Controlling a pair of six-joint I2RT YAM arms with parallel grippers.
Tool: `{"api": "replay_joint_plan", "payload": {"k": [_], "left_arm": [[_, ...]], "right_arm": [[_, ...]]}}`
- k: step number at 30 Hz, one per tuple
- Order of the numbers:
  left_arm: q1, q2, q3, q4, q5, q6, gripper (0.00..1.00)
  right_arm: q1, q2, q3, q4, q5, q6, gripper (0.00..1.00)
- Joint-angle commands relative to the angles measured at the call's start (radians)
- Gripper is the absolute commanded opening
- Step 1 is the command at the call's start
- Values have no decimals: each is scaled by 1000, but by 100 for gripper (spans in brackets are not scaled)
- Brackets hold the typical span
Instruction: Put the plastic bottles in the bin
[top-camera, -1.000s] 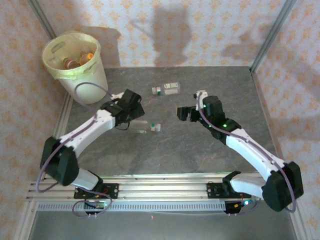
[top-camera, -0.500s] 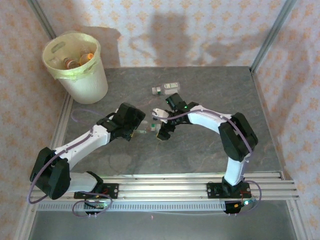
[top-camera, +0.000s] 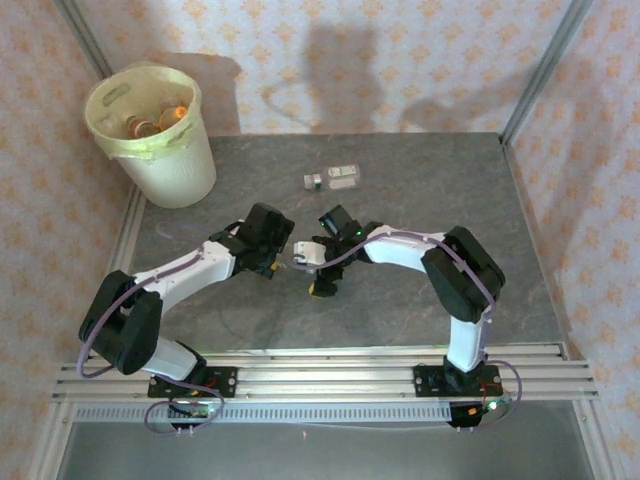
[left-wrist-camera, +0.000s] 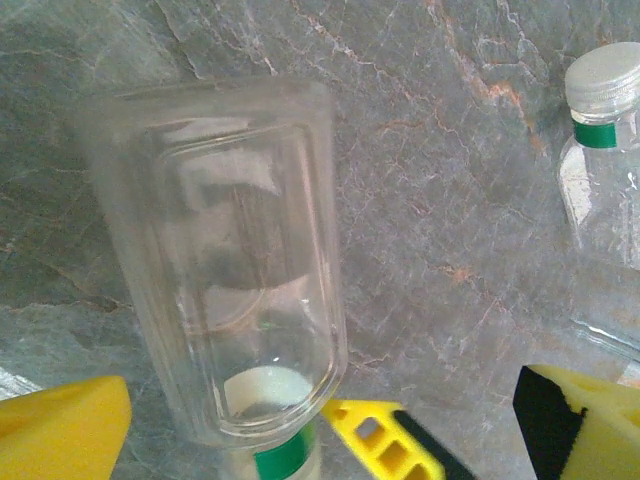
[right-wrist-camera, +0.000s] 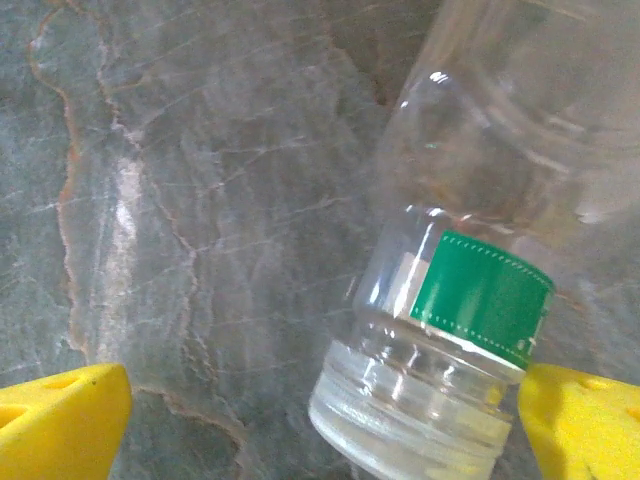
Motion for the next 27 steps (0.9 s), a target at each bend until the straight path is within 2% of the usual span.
{"api": "replay_joint_plan", "payload": {"k": [1, 11, 17, 20, 27], "left_arm": [[10, 17, 25, -51, -55, -8, 100], [11, 233, 248, -256, -52, 282, 95], [10, 312, 314, -347, -98, 347, 93], [11, 335, 307, -325, -91, 378, 91], [10, 397, 366, -331, -80, 516, 81]], "right_arm": [[16, -44, -50, 60, -8, 2, 99], [24, -238, -233, 312, 42, 211, 99], [24, -442, -394, 516, 153, 391, 99], [23, -559, -450, 591, 259, 506, 99], [4, -791, -469, 603, 685, 853, 99]]}}
